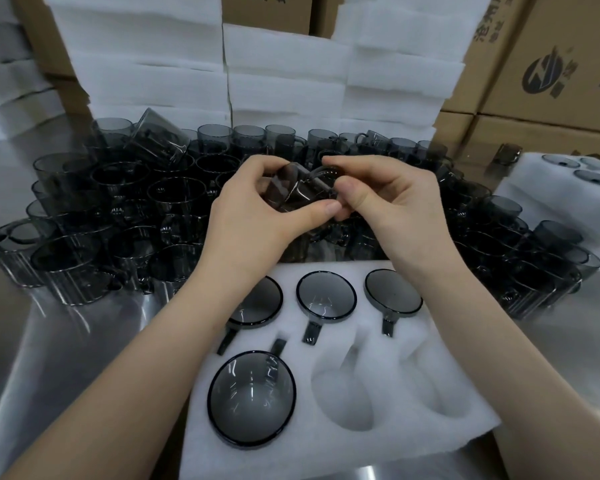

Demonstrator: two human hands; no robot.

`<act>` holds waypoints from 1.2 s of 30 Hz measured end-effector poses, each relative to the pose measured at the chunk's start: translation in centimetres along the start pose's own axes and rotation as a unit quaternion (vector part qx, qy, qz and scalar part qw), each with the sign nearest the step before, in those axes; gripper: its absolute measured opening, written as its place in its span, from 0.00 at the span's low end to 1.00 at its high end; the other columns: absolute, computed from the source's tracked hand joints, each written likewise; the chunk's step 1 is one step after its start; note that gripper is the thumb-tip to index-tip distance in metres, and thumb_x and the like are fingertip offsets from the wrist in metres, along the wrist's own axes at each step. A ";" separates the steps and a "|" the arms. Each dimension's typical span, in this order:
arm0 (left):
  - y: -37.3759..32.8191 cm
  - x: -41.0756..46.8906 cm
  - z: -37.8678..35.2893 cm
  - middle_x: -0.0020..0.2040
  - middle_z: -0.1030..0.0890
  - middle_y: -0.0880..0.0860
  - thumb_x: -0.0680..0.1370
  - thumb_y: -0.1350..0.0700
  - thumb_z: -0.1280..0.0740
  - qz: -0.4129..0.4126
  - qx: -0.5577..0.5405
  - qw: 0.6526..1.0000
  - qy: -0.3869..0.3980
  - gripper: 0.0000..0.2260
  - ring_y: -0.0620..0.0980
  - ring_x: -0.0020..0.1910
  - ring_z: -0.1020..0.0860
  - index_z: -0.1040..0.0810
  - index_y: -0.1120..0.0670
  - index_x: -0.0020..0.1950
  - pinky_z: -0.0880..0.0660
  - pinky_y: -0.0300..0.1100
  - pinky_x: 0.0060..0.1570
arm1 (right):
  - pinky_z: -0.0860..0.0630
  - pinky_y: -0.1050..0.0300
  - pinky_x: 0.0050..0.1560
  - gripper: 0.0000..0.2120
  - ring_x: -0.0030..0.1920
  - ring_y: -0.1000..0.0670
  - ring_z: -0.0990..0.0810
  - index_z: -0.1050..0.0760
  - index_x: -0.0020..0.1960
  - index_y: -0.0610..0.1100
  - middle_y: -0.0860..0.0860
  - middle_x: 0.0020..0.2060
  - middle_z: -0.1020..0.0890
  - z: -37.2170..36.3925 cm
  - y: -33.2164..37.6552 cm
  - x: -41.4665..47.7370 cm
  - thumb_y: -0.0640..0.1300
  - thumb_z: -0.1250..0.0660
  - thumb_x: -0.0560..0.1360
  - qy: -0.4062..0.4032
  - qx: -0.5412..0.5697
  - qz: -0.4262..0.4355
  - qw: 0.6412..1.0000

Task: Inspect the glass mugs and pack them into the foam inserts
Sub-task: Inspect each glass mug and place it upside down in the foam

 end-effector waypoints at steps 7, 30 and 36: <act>0.6 0.1 -0.5 0.46 0.16 0.45 0.62 0.46 0.21 0.034 -0.143 0.989 0.033 0.25 0.41 0.46 0.17 0.29 0.50 0.52 0.21 0.37 0.46 | 0.21 0.51 0.51 0.18 0.48 0.50 0.20 0.26 0.66 0.49 0.48 0.51 0.22 -0.4 -2.3 0.1 0.46 0.36 0.76 0.046 0.109 -0.146 0.982; -1.5 -0.6 -1.5 0.51 0.18 0.49 0.65 0.57 0.20 -0.065 -0.133 0.983 0.106 0.21 0.42 0.51 0.18 0.23 0.51 0.55 0.23 0.35 0.50 | 0.38 0.65 0.18 0.12 0.21 0.50 0.29 0.24 0.48 0.46 0.46 0.41 0.18 0.1 -3.6 0.0 0.51 0.41 0.82 -0.005 0.196 -0.204 0.959; 0.1 -0.1 -0.3 0.47 0.20 0.50 0.71 0.49 0.25 0.004 -0.152 0.988 0.011 0.16 0.42 0.44 0.18 0.28 0.50 0.51 0.21 0.39 0.46 | 0.22 0.55 0.42 0.30 0.38 0.53 0.23 0.31 0.69 0.50 0.49 0.61 0.22 -0.9 -2.7 0.0 0.50 0.27 0.70 0.058 0.108 -0.138 0.983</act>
Point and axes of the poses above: each hand's wrist, its own x-axis towards the middle knuckle, its own z-axis out of the back of the hand, y = z × x, the point moved 7 cm from there along x, towards the middle knuckle
